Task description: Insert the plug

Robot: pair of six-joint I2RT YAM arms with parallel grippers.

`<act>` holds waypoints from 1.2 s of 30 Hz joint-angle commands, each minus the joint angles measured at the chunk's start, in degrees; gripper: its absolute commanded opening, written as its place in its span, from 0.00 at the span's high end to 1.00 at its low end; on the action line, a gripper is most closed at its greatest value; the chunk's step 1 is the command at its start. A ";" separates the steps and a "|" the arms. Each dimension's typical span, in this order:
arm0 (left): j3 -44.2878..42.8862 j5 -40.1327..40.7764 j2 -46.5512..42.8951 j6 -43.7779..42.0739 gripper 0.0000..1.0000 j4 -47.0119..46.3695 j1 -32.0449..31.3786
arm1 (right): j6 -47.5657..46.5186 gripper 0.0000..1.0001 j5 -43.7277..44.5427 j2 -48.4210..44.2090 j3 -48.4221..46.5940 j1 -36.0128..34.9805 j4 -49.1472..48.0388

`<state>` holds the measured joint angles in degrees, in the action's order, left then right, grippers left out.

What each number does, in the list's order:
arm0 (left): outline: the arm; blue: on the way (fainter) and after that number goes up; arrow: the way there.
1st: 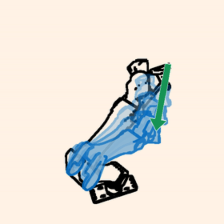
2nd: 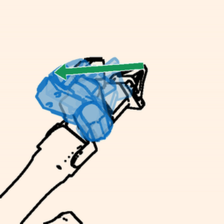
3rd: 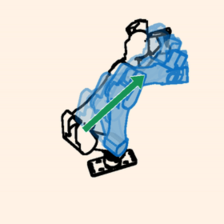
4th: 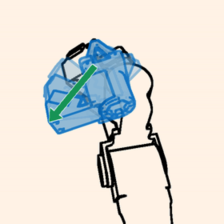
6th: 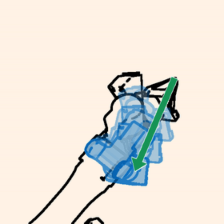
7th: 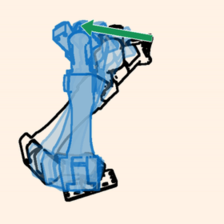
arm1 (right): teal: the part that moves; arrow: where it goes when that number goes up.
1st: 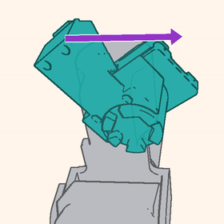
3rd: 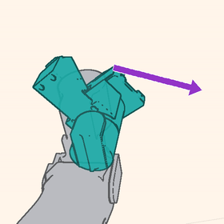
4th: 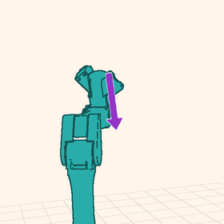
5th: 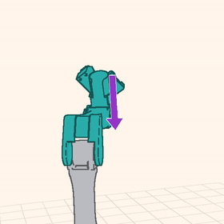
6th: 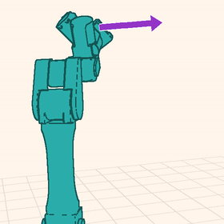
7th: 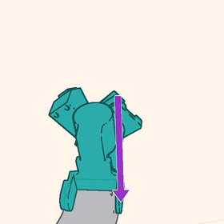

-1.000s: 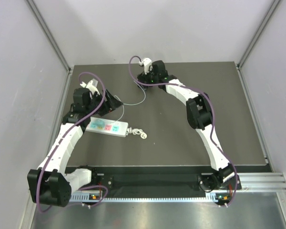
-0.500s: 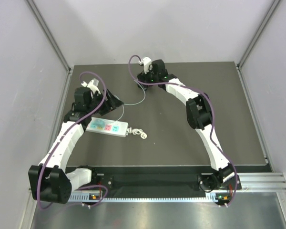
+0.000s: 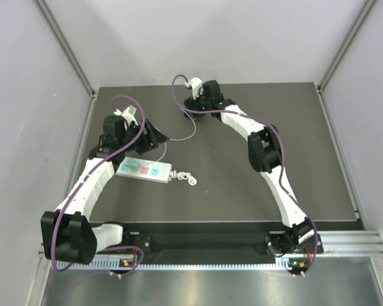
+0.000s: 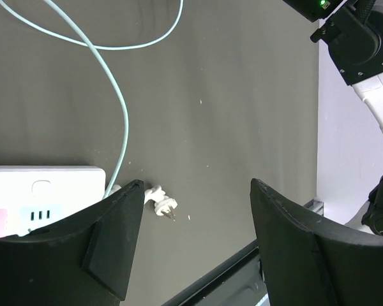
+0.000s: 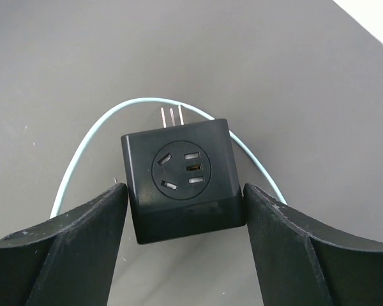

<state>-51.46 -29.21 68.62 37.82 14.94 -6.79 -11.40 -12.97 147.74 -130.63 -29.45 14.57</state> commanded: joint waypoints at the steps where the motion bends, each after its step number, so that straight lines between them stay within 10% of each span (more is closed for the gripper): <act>1: -1.36 -0.85 -1.30 -0.12 0.28 -3.51 -0.16 | 0.06 0.27 0.14 0.27 -3.40 0.27 0.02; 18: -7.06 5.04 0.54 -7.85 0.27 5.09 -1.21 | -4.07 0.99 7.25 -19.93 18.54 0.71 -10.52; 31: -15.15 -3.21 7.58 -10.22 0.23 7.56 -4.81 | -0.83 1.00 6.22 -61.64 54.57 2.73 -11.31; 36: -13.85 -9.80 4.78 -5.84 0.19 0.55 -7.79 | 0.85 1.00 0.75 -79.69 78.80 -3.14 -29.31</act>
<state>-64.16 -32.91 76.47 30.39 21.10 -12.60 -12.56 -7.73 74.72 -61.43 -28.08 -1.67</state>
